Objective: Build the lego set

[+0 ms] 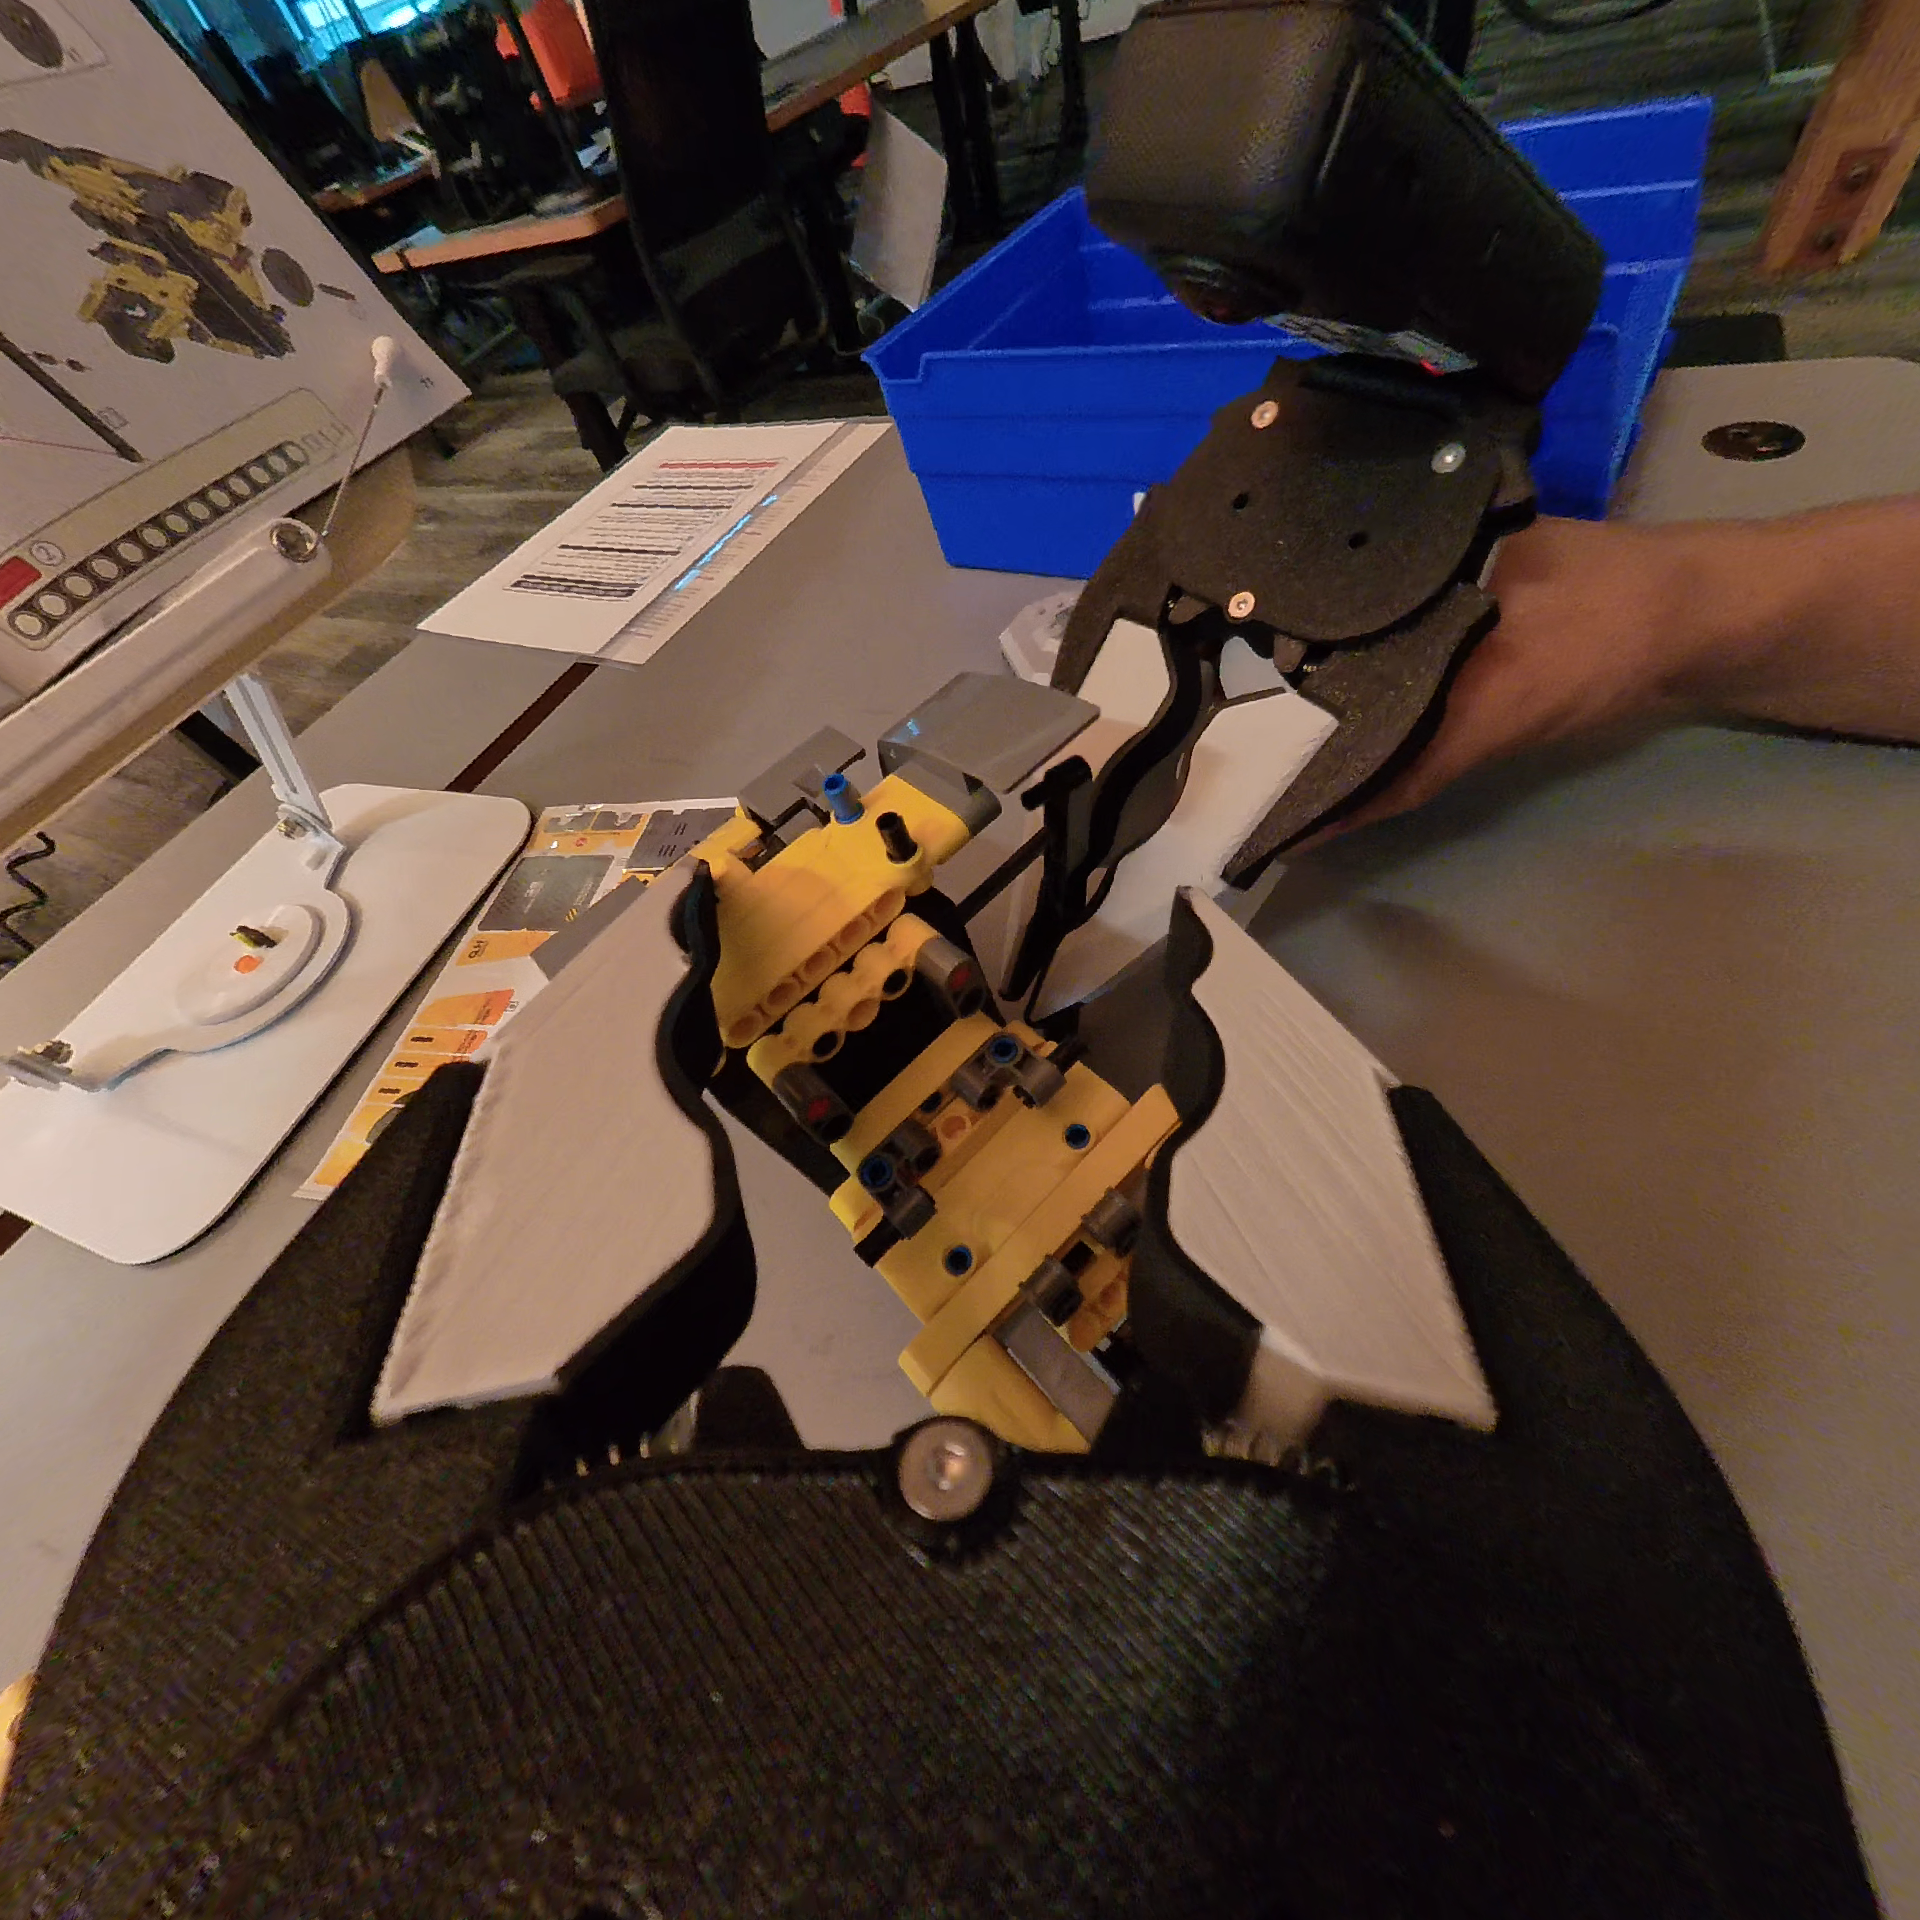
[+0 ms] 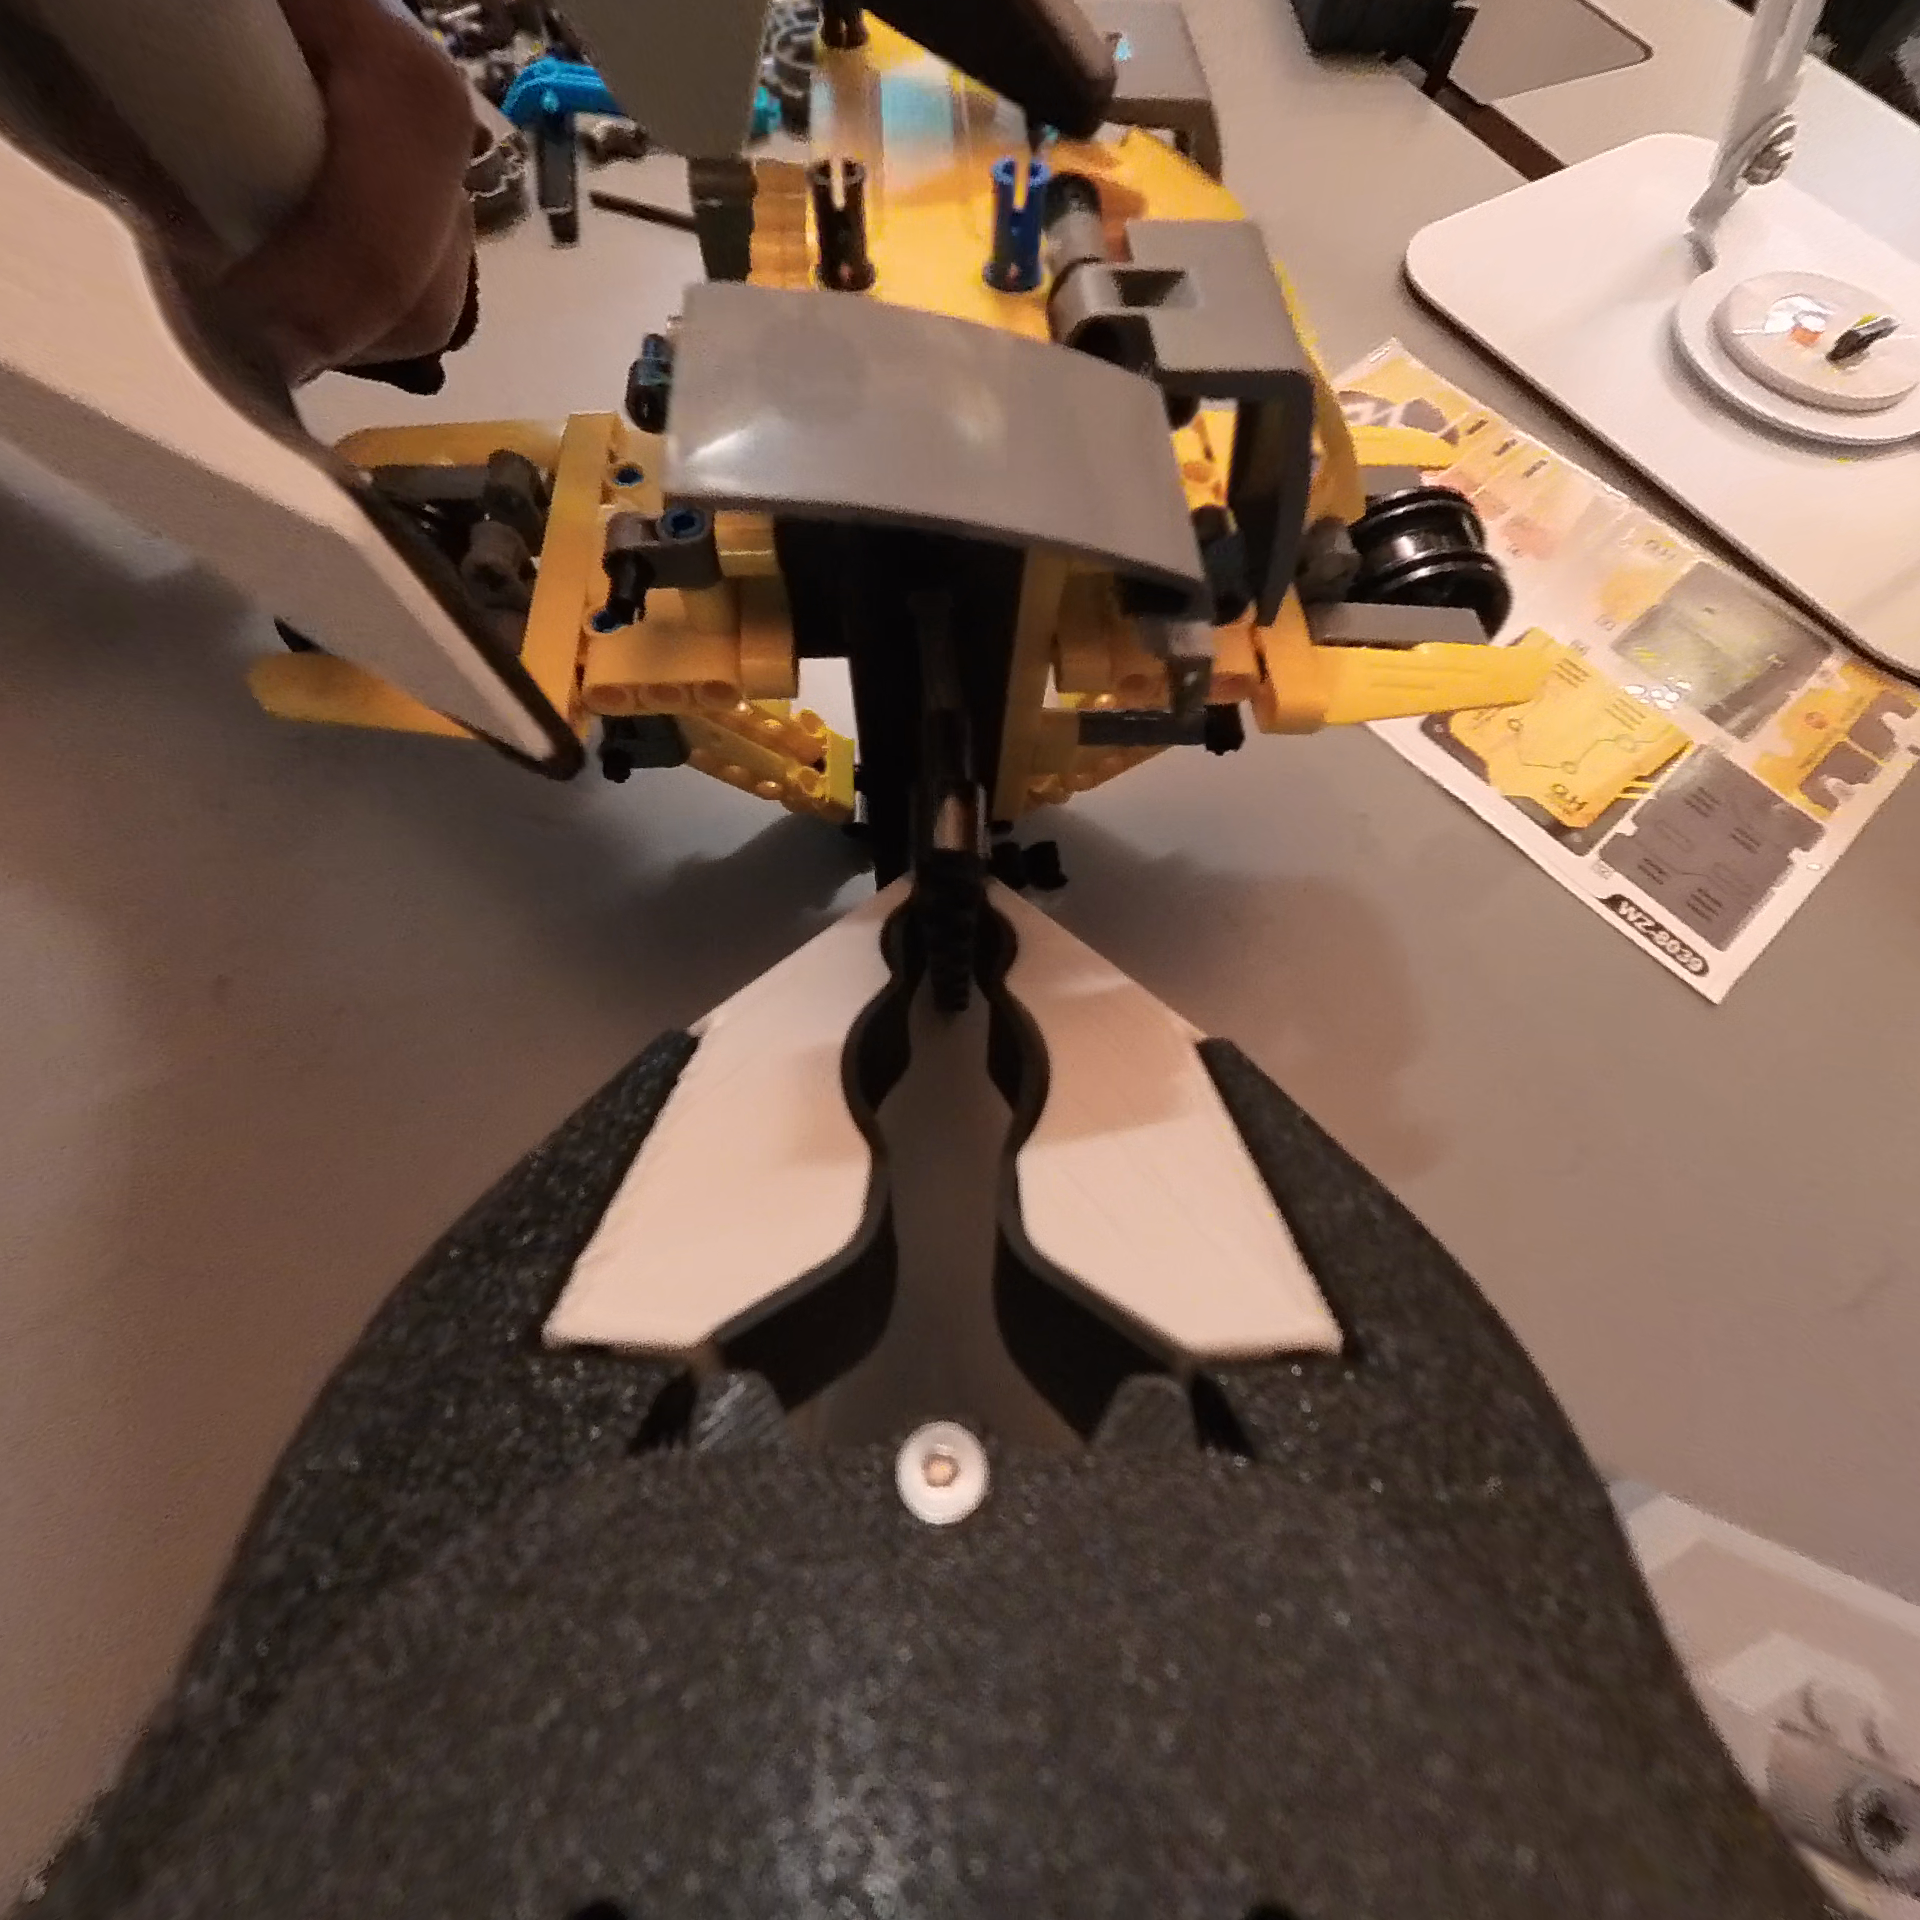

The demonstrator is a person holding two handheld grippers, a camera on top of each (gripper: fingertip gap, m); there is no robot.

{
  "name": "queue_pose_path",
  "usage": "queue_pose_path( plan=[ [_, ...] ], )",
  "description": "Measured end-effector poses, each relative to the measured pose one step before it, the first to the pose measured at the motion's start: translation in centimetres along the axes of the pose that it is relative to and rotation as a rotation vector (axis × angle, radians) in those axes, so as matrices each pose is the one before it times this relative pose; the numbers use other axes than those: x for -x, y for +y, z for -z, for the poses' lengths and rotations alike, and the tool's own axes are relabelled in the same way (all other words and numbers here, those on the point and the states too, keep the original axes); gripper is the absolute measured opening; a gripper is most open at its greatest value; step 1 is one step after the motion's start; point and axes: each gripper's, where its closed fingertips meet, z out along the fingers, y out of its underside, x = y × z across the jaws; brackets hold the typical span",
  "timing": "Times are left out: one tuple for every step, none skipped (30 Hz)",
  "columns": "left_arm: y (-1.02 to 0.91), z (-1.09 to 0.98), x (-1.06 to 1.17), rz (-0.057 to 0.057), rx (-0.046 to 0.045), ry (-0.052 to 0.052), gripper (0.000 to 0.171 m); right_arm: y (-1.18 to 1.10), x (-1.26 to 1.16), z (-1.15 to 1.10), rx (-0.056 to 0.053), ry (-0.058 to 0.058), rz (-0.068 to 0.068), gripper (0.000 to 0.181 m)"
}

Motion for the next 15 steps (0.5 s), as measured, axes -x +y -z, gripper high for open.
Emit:
queue_pose_path(
  plan=[
    [-0.019,0.009,-0.014,0.0022,-0.00328,0.0012,0.080,0.023,-0.007,0.012,0.0061,-0.0191,0.0053,0.007],
    [-0.016,-0.007,-0.002,0.0025,-0.00255,0.0005,0.080,0.043,0.013,0.018,0.0125,-0.0222,0.0059,0.007],
    [-0.003,-0.002,-0.015,0.0006,-0.00100,0.0002,0.080,0.026,0.023,-0.018,0.0173,-0.0232,0.0083,0.007],
    [0.002,0.001,0.007,-0.0011,0.00015,0.0000,0.080,0.013,0.042,-0.053,0.0200,-0.0216,0.0117,0.007],
    [0.014,0.010,-0.016,-0.0022,0.00034,0.0007,0.081,-0.013,0.023,-0.084,0.0211,-0.0178,0.0158,0.007],
    [0.012,0.020,-0.013,-0.0028,-0.00011,0.0010,0.081,-0.040,0.053,-0.101,0.0192,-0.0154,0.0185,0.007],
    [0.017,0.029,-0.011,-0.0038,-0.00071,0.0003,0.081,-0.050,0.023,-0.120,0.0143,-0.0110,0.0143,0.007],
    [0.047,0.036,0.028,-0.0039,0.00008,-0.0031,0.081,-0.060,0.005,-0.108,0.0068,-0.0068,0.0087,0.007],
    [0.072,0.045,0.097,-0.0051,0.00171,-0.0064,0.081,-0.060,0.014,-0.080,-0.0018,-0.0043,0.0013,0.007],
    [0.047,0.038,0.038,-0.0035,-0.00059,-0.0019,0.081,-0.036,0.017,-0.033,-0.0079,-0.0018,-0.0081,0.007],
    [-0.012,0.009,-0.020,0.0008,-0.00328,0.0012,0.081,-0.005,-0.003,0.006,-0.0084,0.0035,-0.0127,0.007],
    [-0.020,-0.006,-0.017,0.0036,-0.00313,0.0015,0.081,-0.008,0.009,0.016,-0.0097,0.0073,-0.0053,0.007],
    [-0.028,-0.014,-0.037,0.0016,-0.00202,0.0018,0.081,-0.011,0.005,0.009,-0.0122,0.0082,0.0016,0.007],
    [0.002,-0.021,-0.020,-0.0009,-0.00065,0.0004,0.081,0.001,0.004,0.042,-0.0123,0.0059,-0.0016,0.007],
    [0.003,-0.008,-0.022,-0.0018,-0.00054,-0.0003,0.081,-0.002,0.008,0.030,-0.0126,0.0040,-0.0076,0.007]
  ],
)
